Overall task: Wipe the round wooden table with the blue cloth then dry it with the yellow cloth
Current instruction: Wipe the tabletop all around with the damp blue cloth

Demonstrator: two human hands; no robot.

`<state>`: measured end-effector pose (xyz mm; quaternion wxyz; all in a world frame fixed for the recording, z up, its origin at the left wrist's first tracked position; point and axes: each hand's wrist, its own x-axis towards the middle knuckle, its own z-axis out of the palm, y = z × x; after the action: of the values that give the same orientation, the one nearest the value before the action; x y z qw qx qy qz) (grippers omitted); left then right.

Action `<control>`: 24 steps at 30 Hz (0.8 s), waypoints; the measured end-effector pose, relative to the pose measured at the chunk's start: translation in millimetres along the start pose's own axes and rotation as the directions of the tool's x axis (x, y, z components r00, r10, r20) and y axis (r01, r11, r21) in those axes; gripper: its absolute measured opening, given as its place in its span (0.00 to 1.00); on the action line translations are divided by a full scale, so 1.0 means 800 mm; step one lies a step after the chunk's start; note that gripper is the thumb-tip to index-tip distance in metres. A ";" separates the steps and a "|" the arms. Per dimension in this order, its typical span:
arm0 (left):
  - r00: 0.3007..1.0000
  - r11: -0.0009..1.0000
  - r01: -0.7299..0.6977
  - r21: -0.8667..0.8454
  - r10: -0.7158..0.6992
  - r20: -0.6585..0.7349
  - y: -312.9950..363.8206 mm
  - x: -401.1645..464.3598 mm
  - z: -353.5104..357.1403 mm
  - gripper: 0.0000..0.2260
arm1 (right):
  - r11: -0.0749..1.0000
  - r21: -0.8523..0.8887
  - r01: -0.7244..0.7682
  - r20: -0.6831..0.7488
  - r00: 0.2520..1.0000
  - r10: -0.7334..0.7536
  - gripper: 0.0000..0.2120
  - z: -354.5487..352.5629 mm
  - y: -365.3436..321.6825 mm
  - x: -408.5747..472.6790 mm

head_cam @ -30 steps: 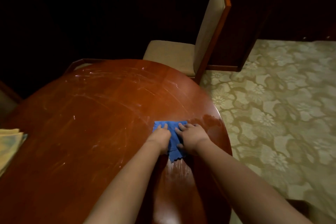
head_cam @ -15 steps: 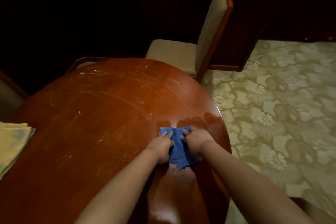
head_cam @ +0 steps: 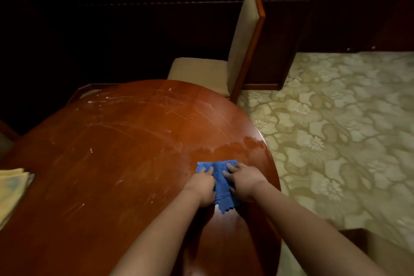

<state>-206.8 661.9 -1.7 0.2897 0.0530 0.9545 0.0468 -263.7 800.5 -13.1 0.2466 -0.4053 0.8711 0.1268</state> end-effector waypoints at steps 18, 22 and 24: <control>0.999 0.994 0.045 0.096 -0.045 -0.007 -0.023 -0.180 0.129 0.21 | 0.989 -0.044 0.144 -0.025 0.989 -0.145 0.24 0.042 -0.169 -0.069; 0.989 0.990 0.113 0.082 -0.105 -0.100 -0.034 -0.151 0.100 0.20 | 0.999 -0.008 0.033 -0.040 0.999 -0.033 0.24 0.028 -0.164 -0.030; 0.990 0.989 0.110 0.102 -0.100 -0.101 -0.042 -0.149 0.095 0.19 | 1.000 0.011 0.002 -0.056 0.998 -0.001 0.25 0.031 -0.165 -0.024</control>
<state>-68.0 617.5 -3.4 0.2425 0.0156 0.9699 -0.0174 -143.7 738.9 -26.5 0.2244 -0.4080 0.8781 0.1105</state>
